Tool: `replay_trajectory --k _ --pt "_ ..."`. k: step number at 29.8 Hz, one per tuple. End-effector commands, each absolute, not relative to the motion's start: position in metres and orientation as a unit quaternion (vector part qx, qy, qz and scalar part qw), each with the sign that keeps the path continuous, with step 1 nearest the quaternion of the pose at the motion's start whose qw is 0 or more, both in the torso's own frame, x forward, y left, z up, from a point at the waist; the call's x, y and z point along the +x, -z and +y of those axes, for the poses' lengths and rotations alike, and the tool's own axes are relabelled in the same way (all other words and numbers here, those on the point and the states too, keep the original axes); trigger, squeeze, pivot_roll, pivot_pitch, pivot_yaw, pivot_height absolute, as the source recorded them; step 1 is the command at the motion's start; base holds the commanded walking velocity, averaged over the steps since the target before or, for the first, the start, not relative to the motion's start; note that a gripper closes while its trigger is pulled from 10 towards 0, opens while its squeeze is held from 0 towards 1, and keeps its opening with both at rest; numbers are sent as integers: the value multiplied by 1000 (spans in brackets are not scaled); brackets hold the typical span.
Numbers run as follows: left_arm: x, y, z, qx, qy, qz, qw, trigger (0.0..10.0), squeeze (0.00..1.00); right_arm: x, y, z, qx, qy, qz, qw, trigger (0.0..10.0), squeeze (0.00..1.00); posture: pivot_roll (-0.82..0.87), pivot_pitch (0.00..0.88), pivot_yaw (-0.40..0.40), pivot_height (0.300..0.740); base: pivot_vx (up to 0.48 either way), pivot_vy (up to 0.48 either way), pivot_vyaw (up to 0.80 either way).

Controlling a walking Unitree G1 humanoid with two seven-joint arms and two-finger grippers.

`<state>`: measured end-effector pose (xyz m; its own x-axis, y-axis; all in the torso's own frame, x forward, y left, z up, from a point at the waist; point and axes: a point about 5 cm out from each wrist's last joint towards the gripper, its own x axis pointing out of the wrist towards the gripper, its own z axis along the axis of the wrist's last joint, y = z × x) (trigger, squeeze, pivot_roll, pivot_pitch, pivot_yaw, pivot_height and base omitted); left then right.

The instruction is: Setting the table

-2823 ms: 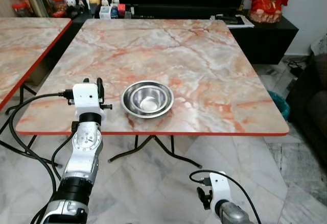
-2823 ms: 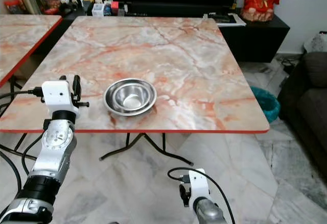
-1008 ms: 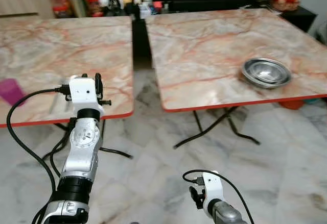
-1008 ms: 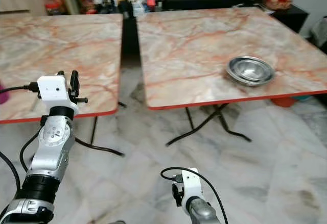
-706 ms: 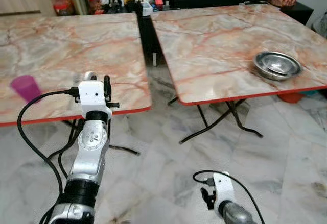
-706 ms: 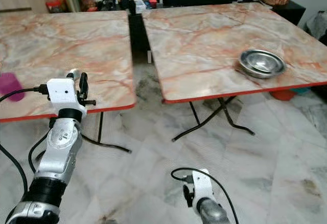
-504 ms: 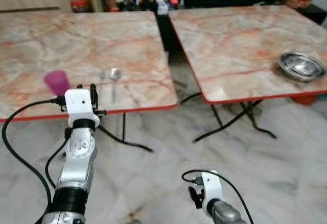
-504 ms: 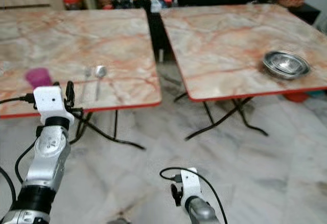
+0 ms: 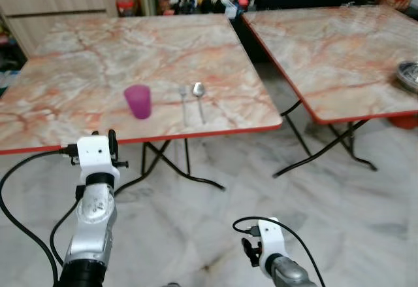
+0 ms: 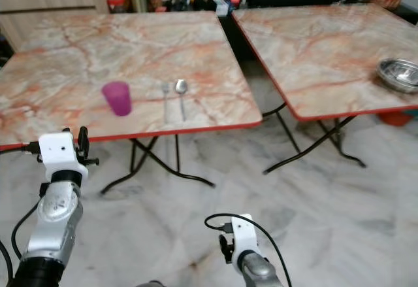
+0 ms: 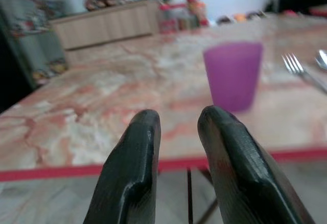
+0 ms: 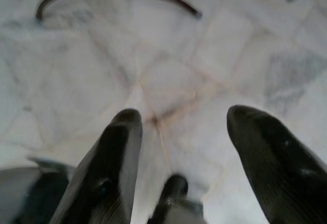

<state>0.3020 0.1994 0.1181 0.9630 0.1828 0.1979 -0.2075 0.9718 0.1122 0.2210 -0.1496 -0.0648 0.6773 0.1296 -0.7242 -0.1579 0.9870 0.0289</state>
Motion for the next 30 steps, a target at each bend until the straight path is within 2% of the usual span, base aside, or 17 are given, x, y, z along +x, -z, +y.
replay_trajectory --k 1,6,7,11,14,19,20,22,26,30 --pt "297 -107 204 83 -96 -70 989 10000 0 222 64 -148 -18 -79 392 916 10000 0 139 74 -22 715 0 0 0" --pt "290 -78 208 103 -90 -8 991 10000 0 223 63 -146 -18 -82 391 917 10000 0 142 70 -22 715 0 0 0" --pt "285 -60 211 91 -91 33 991 10000 0 224 63 -145 -18 -83 391 917 10000 0 140 66 -19 715 0 0 0" --pt "279 -42 214 85 -88 77 989 10000 0 224 63 -145 -18 -84 390 917 10000 0 139 60 -14 715 0 0 0" --pt "265 -13 214 77 -73 147 983 10000 0 223 64 -144 -18 -85 391 916 10000 0 136 49 -10 715 0 0 0" --pt "256 4 215 77 -70 187 977 10000 0 223 64 -143 -17 -86 392 916 10000 0 135 31 -3 715 0 0 0" --pt "240 30 215 77 -65 266 959 10000 0 223 64 -142 -16 -87 392 916 10000 0 135 17 1 715 0 0 0" --pt "226 46 213 77 -60 321 942 10000 0 223 64 -141 -17 -89 392 915 10000 0 134 10 3 715 0 0 0" --pt "208 62 210 74 -58 373 923 10000 0 222 64 -141 -23 -92 393 915 10000 0 131 1 8 715 128 0 0" --pt "182 78 213 35 -101 427 898 10000 0 223 64 -141 -33 -94 393 914 10000 0 127 0 6 715 293 0 0"
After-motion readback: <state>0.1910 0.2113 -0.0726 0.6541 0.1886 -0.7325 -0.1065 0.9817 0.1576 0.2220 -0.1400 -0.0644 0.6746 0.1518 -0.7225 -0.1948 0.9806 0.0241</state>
